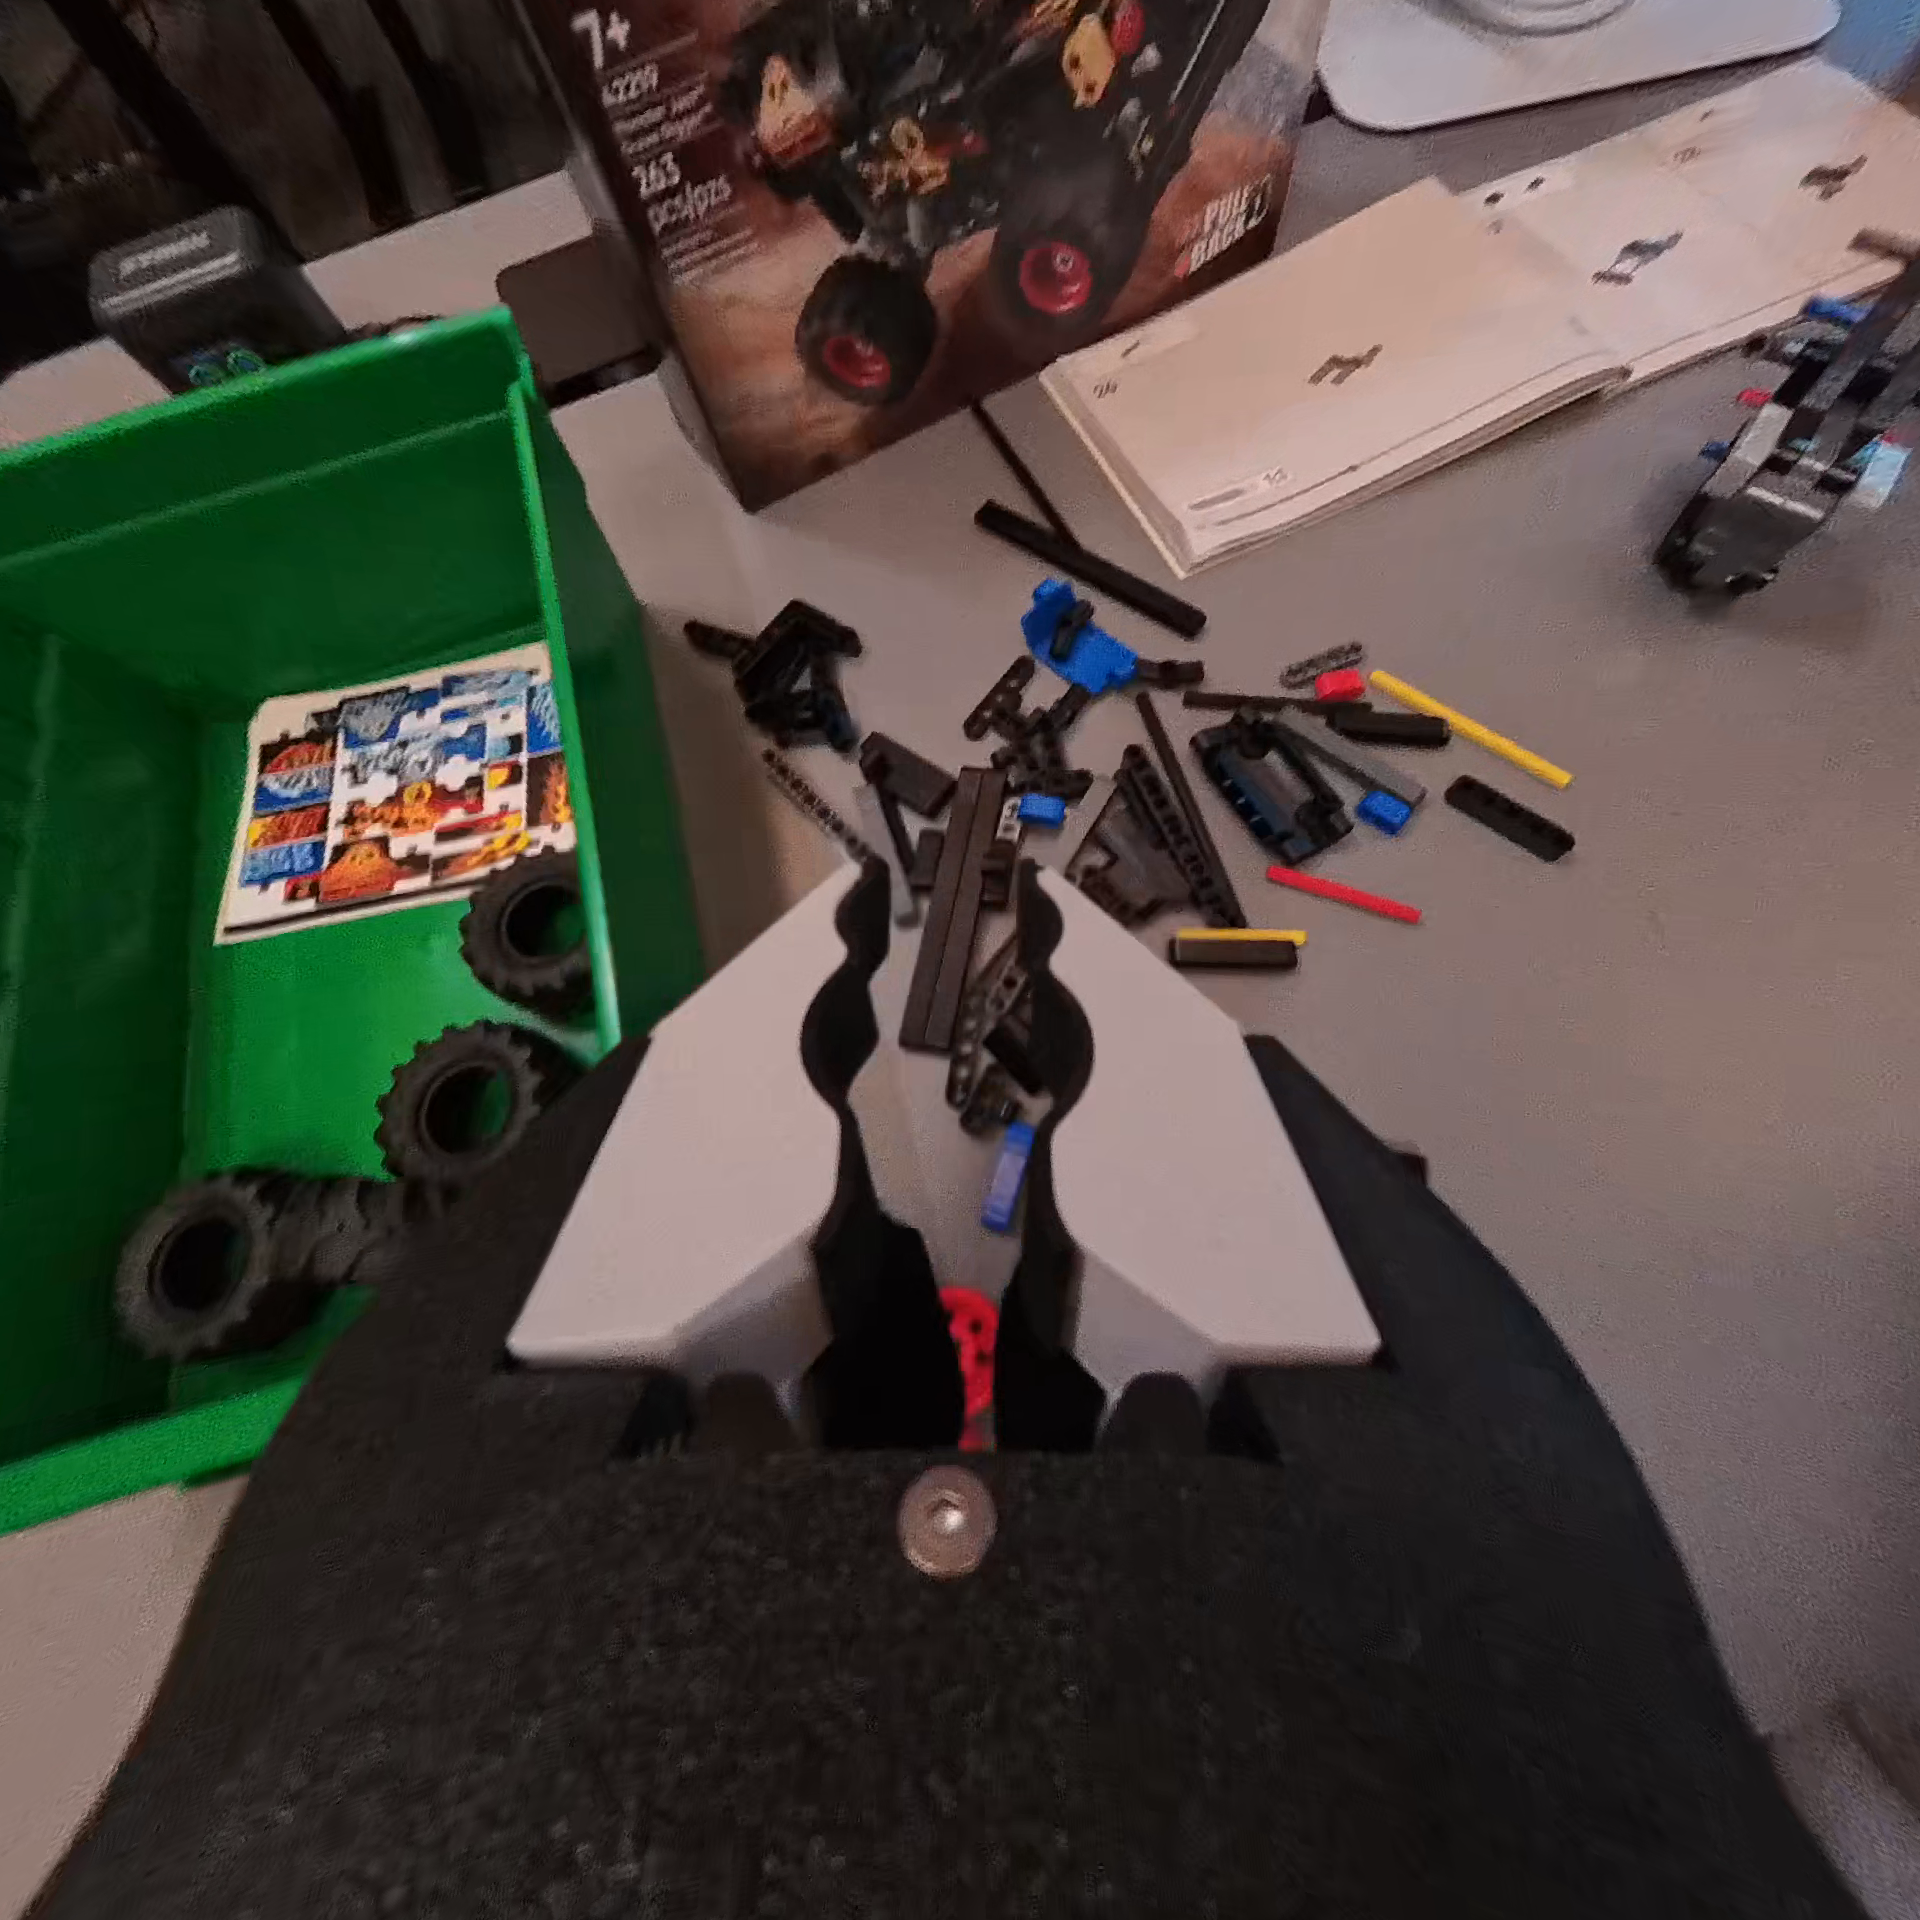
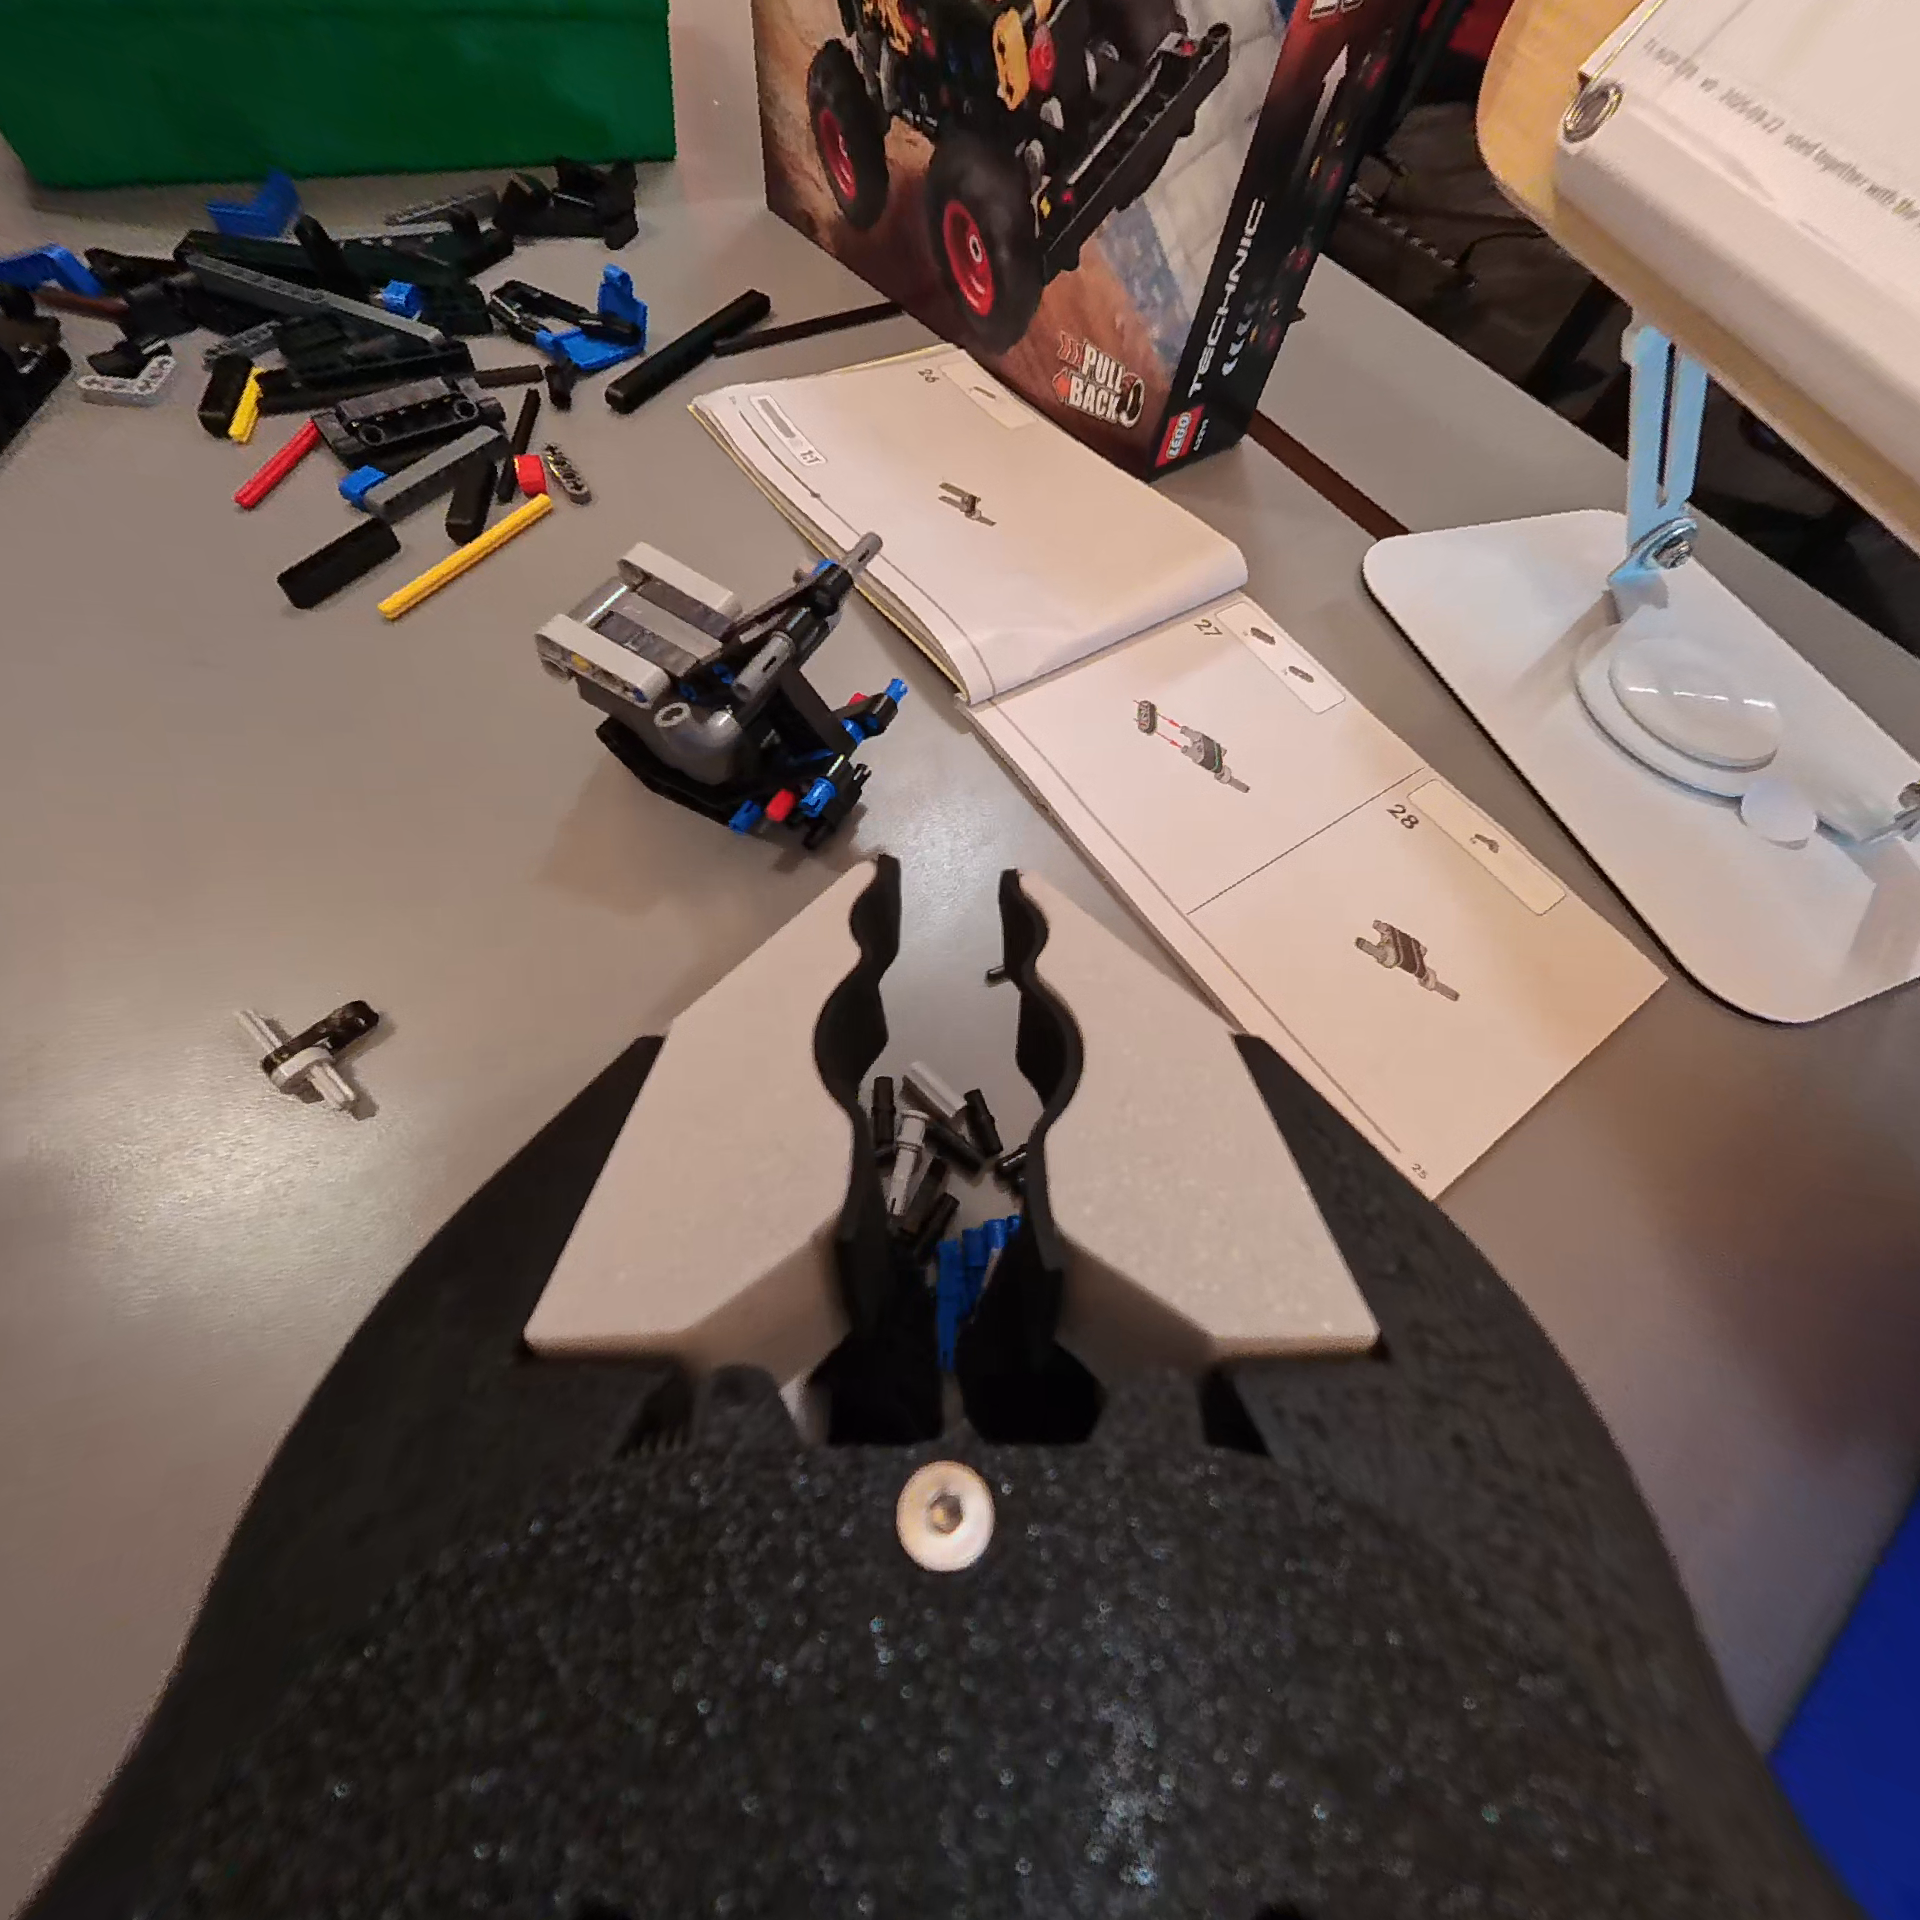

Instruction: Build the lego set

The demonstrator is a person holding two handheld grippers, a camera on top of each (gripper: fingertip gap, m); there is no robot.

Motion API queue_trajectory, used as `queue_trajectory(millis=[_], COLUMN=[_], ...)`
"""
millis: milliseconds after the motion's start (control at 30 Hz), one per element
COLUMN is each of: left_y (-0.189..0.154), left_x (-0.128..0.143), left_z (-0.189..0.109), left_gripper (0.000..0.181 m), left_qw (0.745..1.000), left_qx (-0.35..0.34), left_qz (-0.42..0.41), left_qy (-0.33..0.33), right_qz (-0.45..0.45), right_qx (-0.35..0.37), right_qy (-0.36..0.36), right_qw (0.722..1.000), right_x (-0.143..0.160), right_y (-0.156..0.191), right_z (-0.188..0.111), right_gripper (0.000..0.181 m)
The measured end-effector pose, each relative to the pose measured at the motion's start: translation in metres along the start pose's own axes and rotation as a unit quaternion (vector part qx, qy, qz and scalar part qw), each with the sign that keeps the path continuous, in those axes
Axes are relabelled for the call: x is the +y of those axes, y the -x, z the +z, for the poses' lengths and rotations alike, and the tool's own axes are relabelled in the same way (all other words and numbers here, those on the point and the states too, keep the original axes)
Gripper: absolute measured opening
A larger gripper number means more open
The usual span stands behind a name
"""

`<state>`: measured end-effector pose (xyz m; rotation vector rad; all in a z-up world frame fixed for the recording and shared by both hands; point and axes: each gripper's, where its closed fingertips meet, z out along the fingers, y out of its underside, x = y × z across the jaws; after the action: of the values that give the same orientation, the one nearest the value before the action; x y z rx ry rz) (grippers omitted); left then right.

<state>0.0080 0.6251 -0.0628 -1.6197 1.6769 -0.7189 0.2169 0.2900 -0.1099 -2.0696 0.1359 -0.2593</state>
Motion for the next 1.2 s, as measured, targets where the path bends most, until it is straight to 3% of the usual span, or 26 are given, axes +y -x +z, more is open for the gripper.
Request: queue_trajectory(millis=[167, 367, 667, 867, 1033, 1200], left_y=[0.008, 0.0, -0.062, -0.131, -0.167, -0.191], left_x=[0.037, 0.051, 0.047, 0.022, 0.012, -0.007], left_z=[-0.026, -0.047, -0.024, 0.003, 0.019, 0.028], left_gripper=[0.024, 0.024, 0.024, 0.024, 0.023, 0.022], left_qw=[0.999, 0.999, 0.997, 0.976, 0.968, 0.957], left_qx=[-0.03, -0.024, 0.072, 0.195, 0.222, 0.257], left_qz=[-0.022, -0.037, -0.004, -0.021, 0.025, 0.042], left_qy=[0.033, 0.017, -0.021, -0.1, -0.116, -0.129], right_qz=[0.002, 0.014, 0.01, 0.032, 0.054, 0.095], right_qx=[0.0, -0.008, 0.007, 0.085, 0.151, 0.168], right_qy=[0.001, 0.002, -0.004, 0.017, 0.045, 0.077], right_qw=[1.0, 1.0, 1.0, 0.996, 0.986, 0.978], right_x=[0.001, 0.003, -0.007, -0.003, 0.034, 0.075], right_y=[-0.001, 0.0, -0.004, -0.024, -0.018, -0.002], right_z=[0.001, 0.003, -0.006, -0.053, -0.102, -0.132], right_gripper=[0.017, 0.016, 0.018, 0.025, 0.021, 0.025])
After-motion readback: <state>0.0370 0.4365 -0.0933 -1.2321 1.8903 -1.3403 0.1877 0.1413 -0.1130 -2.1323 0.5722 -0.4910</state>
